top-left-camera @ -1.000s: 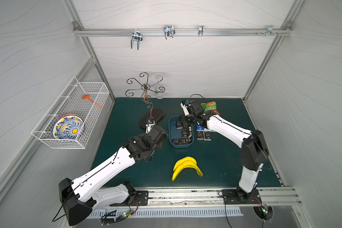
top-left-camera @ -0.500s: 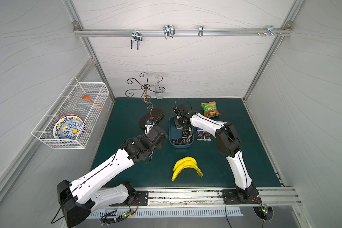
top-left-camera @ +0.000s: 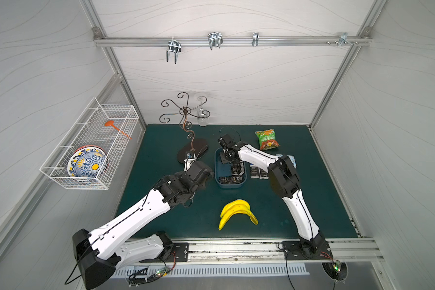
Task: Take the pocket tissues out of the storage box
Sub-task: Pick up the pocket tissues from the storage box, then place the pocket tissues at the center of the board.
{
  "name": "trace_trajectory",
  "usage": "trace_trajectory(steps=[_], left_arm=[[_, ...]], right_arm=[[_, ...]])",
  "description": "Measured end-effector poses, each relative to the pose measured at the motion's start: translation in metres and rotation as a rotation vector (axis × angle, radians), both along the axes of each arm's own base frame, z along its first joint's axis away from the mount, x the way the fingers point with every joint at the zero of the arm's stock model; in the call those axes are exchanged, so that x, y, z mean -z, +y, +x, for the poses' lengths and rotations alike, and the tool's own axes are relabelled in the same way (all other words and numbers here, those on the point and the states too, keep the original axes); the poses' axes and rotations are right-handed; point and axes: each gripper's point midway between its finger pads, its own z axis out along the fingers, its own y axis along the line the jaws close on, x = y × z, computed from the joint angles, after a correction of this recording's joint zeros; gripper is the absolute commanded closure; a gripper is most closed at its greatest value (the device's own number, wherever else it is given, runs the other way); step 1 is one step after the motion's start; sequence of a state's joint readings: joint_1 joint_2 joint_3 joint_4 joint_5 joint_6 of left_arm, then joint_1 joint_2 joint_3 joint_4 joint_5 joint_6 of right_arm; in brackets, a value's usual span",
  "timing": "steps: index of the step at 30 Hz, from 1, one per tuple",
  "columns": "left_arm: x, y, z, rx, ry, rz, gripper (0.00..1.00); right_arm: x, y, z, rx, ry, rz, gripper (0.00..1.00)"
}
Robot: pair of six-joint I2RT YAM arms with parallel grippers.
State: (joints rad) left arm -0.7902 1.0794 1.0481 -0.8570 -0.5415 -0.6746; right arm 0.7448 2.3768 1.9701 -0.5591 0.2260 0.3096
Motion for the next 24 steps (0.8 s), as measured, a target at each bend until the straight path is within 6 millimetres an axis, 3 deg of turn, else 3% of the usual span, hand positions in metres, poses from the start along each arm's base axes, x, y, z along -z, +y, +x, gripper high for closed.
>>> trace_trajectory(steps=[5,9,13,16,19,22,24], left_arm=[[0.0,0.0,0.0,0.0,0.0,0.0,0.57],[0.0,0.0,0.0,0.0,0.0,0.001,0.57],[0.0,0.0,0.0,0.0,0.0,0.001,0.57],[0.0,0.0,0.0,0.0,0.0,0.001,0.57],[0.0,0.0,0.0,0.0,0.0,0.001,0.57],[0.0,0.0,0.0,0.001,0.0,0.001,0.57],[0.0,0.0,0.0,0.0,-0.001,0.001,0.57]], right_arm=[[-0.002,0.001,-0.001,-0.007,-0.008,0.013,0.75],[-0.006,-0.003,-0.013,-0.023,0.011,0.035,0.75],[-0.026,-0.011,-0.031,-0.042,0.022,0.068,0.75],[-0.065,-0.017,-0.041,-0.053,-0.02,0.126,0.74],[-0.122,-0.033,-0.053,-0.062,-0.098,0.211,0.72],[-0.169,-0.067,-0.061,-0.043,-0.178,0.265,0.72],[-0.186,-0.108,-0.062,0.007,-0.22,0.269,0.72]])
